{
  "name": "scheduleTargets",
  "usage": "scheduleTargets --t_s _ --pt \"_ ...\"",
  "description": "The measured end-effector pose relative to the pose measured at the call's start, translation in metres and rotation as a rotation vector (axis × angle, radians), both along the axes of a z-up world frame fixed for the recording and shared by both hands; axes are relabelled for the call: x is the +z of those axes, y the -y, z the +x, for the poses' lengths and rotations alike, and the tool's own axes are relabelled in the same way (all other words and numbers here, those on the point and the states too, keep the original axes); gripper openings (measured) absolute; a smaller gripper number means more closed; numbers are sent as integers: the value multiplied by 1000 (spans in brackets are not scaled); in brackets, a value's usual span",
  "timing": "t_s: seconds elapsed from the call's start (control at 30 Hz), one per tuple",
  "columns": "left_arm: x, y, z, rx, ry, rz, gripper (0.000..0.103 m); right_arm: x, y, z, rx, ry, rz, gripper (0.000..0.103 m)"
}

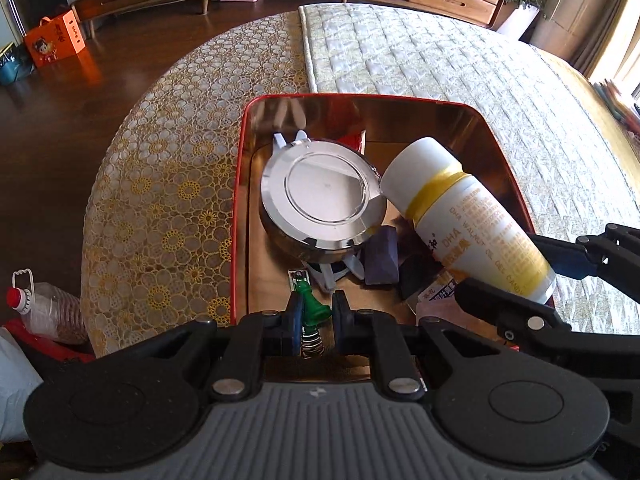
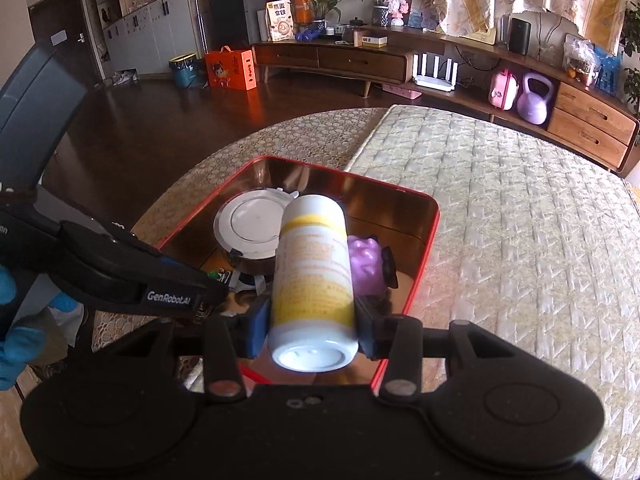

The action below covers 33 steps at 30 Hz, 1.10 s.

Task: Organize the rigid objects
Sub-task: 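Carry pushpin with left tool while right tool carries pill bottle over red tin, then open left tool to drop pushpin while right tool releases pill bottle in tin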

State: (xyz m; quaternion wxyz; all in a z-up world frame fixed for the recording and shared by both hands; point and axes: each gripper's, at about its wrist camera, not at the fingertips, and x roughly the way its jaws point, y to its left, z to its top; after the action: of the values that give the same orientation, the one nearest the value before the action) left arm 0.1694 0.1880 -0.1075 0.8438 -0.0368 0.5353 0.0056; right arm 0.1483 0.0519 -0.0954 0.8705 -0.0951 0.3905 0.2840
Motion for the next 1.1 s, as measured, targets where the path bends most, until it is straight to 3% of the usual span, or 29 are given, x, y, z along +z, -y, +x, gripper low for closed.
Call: scheduleTargets --t_s 0.4,0.67,0.8,0.83,0.9,1.1 --pt "-6 9 1 -10 54 15 14 -9 4 -4 -15 -17 -6 46" --pt "-7 14 -4 -15 78 34 17 -1 4 -7 2 8 -24 53" --pt "-4 12 -9 -5 97 19 37 4 7 -10 7 9 -10 61" --pt "-2 12 -11 -3 106 22 49 6 8 -11 7 11 -8 62" --pt "3 12 -16 -4 129 26 56 8 8 -14 0 19 -12 63" --pt "18 14 -29 -14 183 40 60 20 15 -21 -1 31 15 68"
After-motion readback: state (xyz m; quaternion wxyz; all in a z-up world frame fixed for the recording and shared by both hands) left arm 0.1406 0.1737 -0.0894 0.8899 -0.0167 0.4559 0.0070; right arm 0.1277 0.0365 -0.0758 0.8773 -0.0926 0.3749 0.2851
